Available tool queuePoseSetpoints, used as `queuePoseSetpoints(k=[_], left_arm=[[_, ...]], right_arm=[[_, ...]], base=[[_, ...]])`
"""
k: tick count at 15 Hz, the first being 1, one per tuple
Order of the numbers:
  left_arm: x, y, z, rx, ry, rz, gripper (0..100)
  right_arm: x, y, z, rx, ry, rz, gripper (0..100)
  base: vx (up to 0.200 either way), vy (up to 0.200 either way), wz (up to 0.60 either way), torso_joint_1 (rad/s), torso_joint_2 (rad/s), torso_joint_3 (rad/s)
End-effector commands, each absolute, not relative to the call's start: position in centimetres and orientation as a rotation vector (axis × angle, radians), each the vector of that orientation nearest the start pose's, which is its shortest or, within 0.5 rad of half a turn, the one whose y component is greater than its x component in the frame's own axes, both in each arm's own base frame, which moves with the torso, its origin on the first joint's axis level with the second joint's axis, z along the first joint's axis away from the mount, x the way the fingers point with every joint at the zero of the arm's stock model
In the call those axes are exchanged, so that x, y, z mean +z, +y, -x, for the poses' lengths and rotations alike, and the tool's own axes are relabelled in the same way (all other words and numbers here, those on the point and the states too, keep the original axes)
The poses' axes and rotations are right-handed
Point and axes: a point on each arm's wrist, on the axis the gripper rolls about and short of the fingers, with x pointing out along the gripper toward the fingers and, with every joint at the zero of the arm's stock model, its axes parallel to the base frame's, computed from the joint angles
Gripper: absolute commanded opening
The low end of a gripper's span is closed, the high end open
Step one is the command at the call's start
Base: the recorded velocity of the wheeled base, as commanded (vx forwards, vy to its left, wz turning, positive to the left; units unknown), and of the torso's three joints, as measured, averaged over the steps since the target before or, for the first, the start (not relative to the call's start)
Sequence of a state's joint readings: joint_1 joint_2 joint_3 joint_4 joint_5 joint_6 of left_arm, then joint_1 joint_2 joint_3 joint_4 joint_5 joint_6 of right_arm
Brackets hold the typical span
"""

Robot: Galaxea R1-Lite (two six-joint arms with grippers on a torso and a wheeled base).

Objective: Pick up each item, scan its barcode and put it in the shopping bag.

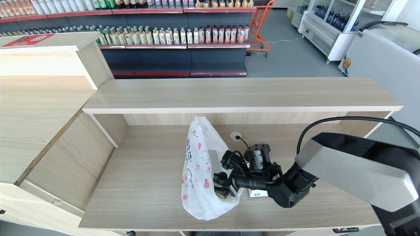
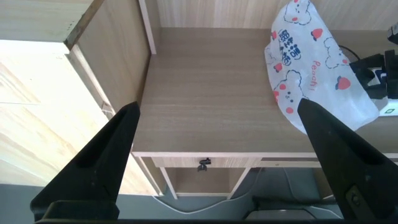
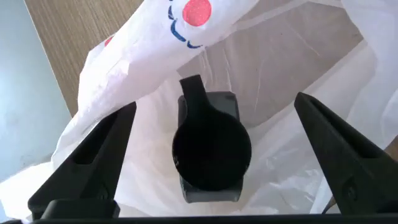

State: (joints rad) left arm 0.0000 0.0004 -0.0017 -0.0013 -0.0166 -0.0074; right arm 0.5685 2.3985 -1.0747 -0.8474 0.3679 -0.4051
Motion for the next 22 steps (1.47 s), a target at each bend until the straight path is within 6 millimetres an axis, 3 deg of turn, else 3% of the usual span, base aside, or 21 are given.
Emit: queuePoseSetpoints(k=[1,3,4,5,6,9,10,11,12,13,15,17,18,19,20,21,22], left_arm=[[7.6,0.0,2.3,-0.017,-0.003,0.008,100],[7.6,0.0,2.3,-0.017,-0.003,0.008,100],[7.6,0.0,2.3,-0.017,-0.003,0.008,100],[7.6,0.0,2.3,-0.017,-0.003,0.008,100],[7.6,0.0,2.3,-0.017,-0.003,0.008,100],[7.6,0.0,2.3,-0.017,-0.003,0.008,100],[7.6,0.0,2.3,-0.017,-0.003,0.008,100],[7.6,0.0,2.3,-0.017,-0.003,0.008,100],[7.6,0.0,2.3,-0.017,-0.003,0.008,100],[7.6,0.0,2.3,-0.017,-0.003,0.008,100],[7.6,0.0,2.3,-0.017,-0.003,0.008,100],[7.6,0.0,2.3,-0.017,-0.003,0.008,100],[7.6,0.0,2.3,-0.017,-0.003,0.008,100],[7.6,0.0,2.3,-0.017,-0.003,0.008,100],[7.6,0.0,2.3,-0.017,-0.003,0.008,100],[7.6,0.0,2.3,-0.017,-0.003,0.008,100],[7.6,0.0,2.3,-0.017,-0.003,0.008,100]], right_arm=[[2.9,23.6,-35.5,0.986,0.280,0.344,100],[5.9,23.1,-35.3,0.933,0.313,0.148,100],[5.9,23.1,-35.3,0.933,0.313,0.148,100],[8.0,22.1,-35.2,0.894,0.353,0.038,100],[9.5,20.6,-35.0,0.853,0.391,-0.014,100],[11.4,16.1,-33.6,0.761,0.431,-0.066,100],[12.8,12.9,-31.6,0.690,0.446,-0.127,100],[13.4,11.6,-30.9,0.655,0.446,-0.137,100],[16.0,7.8,-27.3,0.553,0.442,-0.138,100],[17.9,5.3,-23.6,0.441,0.418,-0.107,100],[18.2,1.6,-15.4,0.212,0.359,-0.088,100],[15.5,0.4,-8.1,0.111,0.317,-0.085,100],[12.5,0.2,-4.8,0.042,0.279,-0.073,100],[10.4,0.1,-2.6,0.030,0.222,-0.063,100],[9.5,0.0,-0.5,0.032,0.149,-0.038,100],[7.6,0.0,1.1,0.026,0.174,-0.012,100],[7.7,-0.1,1.8,0.044,0.075,-0.005,100]], base=[[0.000,0.000,0.00,0.000,0.00,0.000],[0.000,0.000,0.00,0.000,0.00,0.000],[0.000,0.000,0.00,0.000,0.00,0.000],[0.000,0.000,0.00,0.000,0.00,0.000],[0.000,0.000,0.00,0.000,0.00,0.000],[0.000,0.000,0.00,0.000,0.00,0.000],[0.000,0.000,0.00,0.000,0.00,0.000],[0.000,0.000,0.00,0.000,0.00,0.000],[0.000,0.000,0.00,0.000,0.00,0.000],[0.000,0.000,0.00,0.000,0.00,0.000],[0.000,0.000,0.00,0.000,0.00,0.000],[0.000,0.000,0.00,0.000,0.00,0.000],[0.000,0.000,0.00,0.000,0.00,0.000],[0.000,0.000,0.00,0.000,0.00,0.000],[0.000,0.000,0.00,0.000,0.00,0.000],[0.000,0.000,0.00,0.000,0.00,0.000],[0.000,0.000,0.00,0.000,0.00,0.000]])
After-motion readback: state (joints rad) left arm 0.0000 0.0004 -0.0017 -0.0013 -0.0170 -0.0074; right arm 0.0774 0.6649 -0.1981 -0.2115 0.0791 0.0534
